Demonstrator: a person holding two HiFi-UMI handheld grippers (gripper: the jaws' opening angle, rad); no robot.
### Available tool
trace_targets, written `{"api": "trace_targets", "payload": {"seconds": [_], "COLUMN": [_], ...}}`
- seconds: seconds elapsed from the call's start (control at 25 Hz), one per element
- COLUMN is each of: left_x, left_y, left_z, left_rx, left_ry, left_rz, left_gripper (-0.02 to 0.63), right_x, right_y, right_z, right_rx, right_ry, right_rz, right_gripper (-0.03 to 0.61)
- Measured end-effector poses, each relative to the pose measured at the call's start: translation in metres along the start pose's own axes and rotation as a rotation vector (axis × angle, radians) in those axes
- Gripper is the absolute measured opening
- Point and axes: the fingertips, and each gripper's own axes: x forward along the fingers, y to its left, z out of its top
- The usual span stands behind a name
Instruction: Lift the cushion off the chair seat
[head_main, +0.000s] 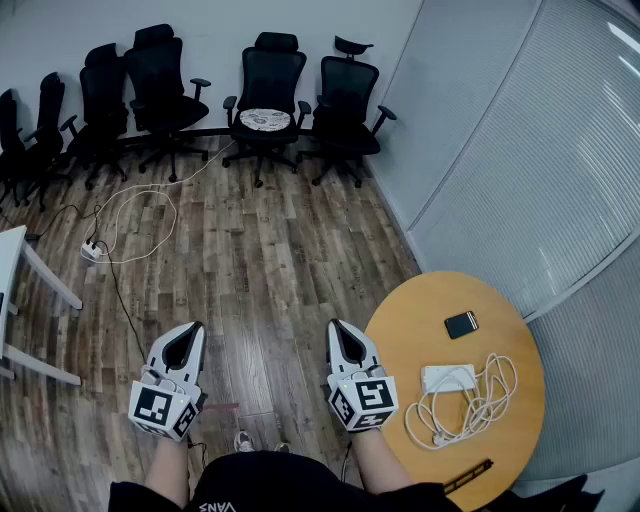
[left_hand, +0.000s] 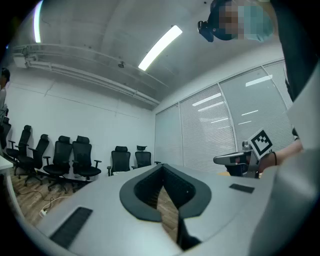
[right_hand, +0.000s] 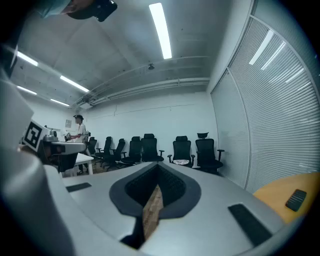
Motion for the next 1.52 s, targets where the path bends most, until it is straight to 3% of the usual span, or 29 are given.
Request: {"api": "trace_targets", "payload": {"seconds": [0.36, 1.08, 1.52], "left_x": [0.000, 0.009, 0.062], "left_y": [0.002, 0.049, 0.084], "left_z": [-0.003, -0.006, -0.009], "left_rx": [0.003, -0.015, -0.025], "left_ry": [-0.001, 0.001, 0.006], "left_rz": [-0.011, -0.050, -0.052], "left_gripper": [0.011, 0.011, 0.011], "right_x": [0.003, 0.041, 0.102], "right_y": [0.003, 0.029, 0.014], "right_z": [0.003, 0.003, 0.015], "right_rx": [0.020, 0.023, 0.015], "right_ry": [-0.029, -0.024, -0.036], "right_rz": [0.007, -0.018, -0.005], "right_gripper": [0.014, 0.014, 0.014]}}
